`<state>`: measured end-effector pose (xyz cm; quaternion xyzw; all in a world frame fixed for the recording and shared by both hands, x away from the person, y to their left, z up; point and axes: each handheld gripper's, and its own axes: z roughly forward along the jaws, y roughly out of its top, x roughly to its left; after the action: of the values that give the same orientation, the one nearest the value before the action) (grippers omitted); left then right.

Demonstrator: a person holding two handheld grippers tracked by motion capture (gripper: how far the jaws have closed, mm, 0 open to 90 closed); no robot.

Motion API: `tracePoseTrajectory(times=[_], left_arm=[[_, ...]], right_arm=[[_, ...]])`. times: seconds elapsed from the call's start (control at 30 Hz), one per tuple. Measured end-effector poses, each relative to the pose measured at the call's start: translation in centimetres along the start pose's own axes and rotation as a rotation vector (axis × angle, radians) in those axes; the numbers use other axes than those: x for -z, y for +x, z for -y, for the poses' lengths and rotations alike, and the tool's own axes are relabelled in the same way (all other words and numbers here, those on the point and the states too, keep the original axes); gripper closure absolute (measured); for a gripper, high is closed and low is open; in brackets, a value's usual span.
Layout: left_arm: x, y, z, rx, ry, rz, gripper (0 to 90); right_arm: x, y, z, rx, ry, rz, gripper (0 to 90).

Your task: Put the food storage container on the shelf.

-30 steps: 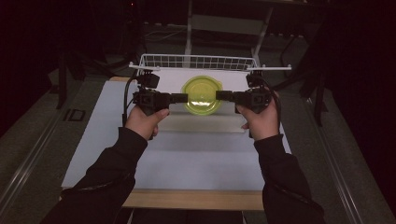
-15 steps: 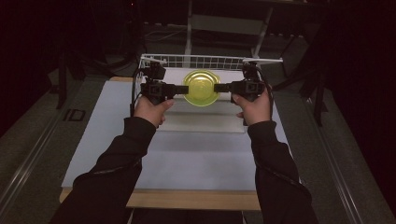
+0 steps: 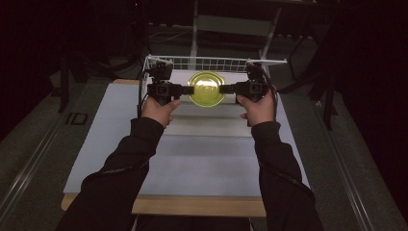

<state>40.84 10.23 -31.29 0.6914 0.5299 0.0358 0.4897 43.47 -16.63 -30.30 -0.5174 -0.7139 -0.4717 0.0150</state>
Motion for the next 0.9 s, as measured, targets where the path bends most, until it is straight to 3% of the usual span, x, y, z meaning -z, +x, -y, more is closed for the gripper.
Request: tracePoseTrajectory(times=[0.2,0.43,0.6,0.7,0.9], left_arm=[[-0.4,0.3,-0.5,0.008,0.008,-0.013,77.9],[-0.8,0.5,-1.1,0.007,0.001,-0.043,77.7],[-1.3,0.6,-1.8,0.004,0.007,-0.056,70.8],[-1.6,0.7,-1.9,0.005,0.002,-0.069,61.2],[-1.5,0.9,-2.3,-0.011,-0.035,-0.108,48.4]], right_arm=[[-0.4,-0.4,-0.5,-0.02,-0.003,-0.007,80.2],[-1.1,0.0,-1.2,0.008,-0.004,0.033,75.4],[-1.1,-0.2,-1.6,0.009,-0.032,0.051,66.7],[-1.0,-0.4,-1.8,-0.004,-0.047,0.079,61.8],[-0.7,-0.6,-1.7,0.035,-0.073,0.09,58.5]])
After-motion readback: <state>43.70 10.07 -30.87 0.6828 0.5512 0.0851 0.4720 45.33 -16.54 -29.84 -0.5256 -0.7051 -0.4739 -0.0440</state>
